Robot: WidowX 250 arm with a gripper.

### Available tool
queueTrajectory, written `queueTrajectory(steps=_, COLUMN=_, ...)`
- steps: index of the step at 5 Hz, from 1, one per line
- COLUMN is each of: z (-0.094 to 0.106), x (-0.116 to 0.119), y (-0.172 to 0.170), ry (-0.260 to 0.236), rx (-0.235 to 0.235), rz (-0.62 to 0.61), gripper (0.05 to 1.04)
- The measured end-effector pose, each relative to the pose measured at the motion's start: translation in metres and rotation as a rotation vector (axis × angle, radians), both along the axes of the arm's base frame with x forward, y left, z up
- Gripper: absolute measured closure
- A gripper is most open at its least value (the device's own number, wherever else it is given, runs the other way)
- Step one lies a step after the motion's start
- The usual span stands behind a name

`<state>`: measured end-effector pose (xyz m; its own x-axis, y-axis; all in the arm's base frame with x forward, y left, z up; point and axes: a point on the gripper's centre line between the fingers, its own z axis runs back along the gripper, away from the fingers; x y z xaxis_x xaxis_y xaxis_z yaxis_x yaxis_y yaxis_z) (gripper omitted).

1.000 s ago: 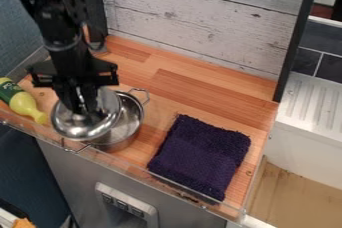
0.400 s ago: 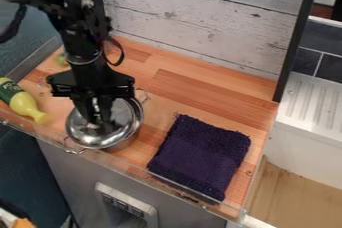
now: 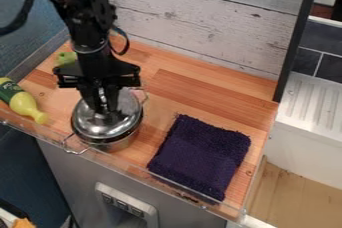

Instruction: Close the silver pot

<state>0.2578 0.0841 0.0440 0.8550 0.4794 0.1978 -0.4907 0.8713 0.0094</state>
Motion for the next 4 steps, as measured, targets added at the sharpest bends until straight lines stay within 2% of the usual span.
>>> queueTrajectory(steps=1, z=-0.0088, x=0.0002, y=0.0023, ry=0.028, rx=0.01, rz=0.005, gripper=0.798)
queueTrajectory(steps=3, z=-0.0129, x=0.0044, y=0.003, ry=0.027, rx=0.041, rz=-0.012, gripper=0.798)
queueTrajectory(steps=4, z=-0.0133, x=0.0041, y=0.001, ry=0.027, rx=0.032, rz=-0.025, gripper=0.738)
